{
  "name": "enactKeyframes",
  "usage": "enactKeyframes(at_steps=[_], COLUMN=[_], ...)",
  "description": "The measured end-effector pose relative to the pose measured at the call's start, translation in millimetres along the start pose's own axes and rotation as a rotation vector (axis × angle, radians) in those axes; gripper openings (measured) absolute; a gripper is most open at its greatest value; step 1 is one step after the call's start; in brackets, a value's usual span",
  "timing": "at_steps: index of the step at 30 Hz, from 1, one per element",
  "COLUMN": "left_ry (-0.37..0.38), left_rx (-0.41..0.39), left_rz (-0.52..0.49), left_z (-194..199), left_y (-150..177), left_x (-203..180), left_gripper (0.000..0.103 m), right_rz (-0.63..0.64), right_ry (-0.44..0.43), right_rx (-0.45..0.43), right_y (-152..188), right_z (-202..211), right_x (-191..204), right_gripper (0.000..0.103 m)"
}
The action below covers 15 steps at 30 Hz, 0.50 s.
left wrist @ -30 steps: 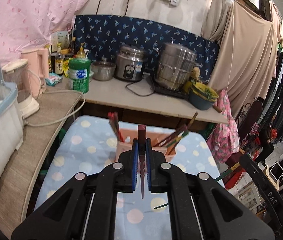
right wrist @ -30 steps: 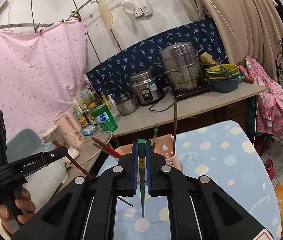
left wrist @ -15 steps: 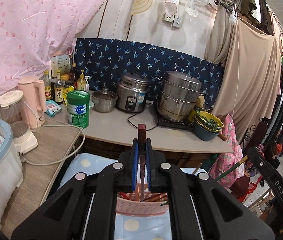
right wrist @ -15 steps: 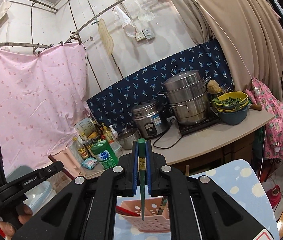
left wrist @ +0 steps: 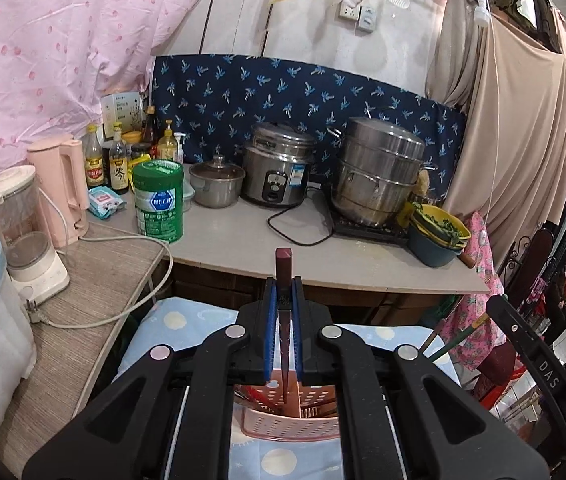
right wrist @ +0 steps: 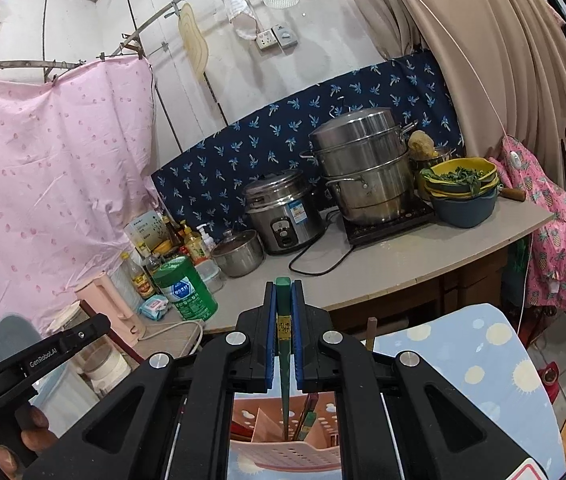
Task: Organize utensils
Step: 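Lower both chopsticks into the basket and open both tools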
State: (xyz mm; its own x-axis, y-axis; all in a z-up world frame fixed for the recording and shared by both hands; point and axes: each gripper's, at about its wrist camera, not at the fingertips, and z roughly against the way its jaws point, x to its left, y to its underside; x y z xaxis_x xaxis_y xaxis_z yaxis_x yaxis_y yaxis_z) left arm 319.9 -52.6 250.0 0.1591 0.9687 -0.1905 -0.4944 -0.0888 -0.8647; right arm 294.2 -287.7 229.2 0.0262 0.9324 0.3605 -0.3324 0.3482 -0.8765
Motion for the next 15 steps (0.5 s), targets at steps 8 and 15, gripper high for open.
enactKeyframes(at_steps=[8,15], left_ry=[-0.001,-0.004], left_rx=[0.038,0.059], left_rz=[0.012,-0.007], left_z=[-21,-30], left_y=[14,23], left_x=[6,3], left_gripper=[0.007,0.008], right_rz=[0.001,0.016], right_ry=[0.012,0.019], right_rx=[0.053,0.094], right_y=[20,33], right_z=[-25,-36], right_x=[-4,-4], right_gripper=[0.007,0.007])
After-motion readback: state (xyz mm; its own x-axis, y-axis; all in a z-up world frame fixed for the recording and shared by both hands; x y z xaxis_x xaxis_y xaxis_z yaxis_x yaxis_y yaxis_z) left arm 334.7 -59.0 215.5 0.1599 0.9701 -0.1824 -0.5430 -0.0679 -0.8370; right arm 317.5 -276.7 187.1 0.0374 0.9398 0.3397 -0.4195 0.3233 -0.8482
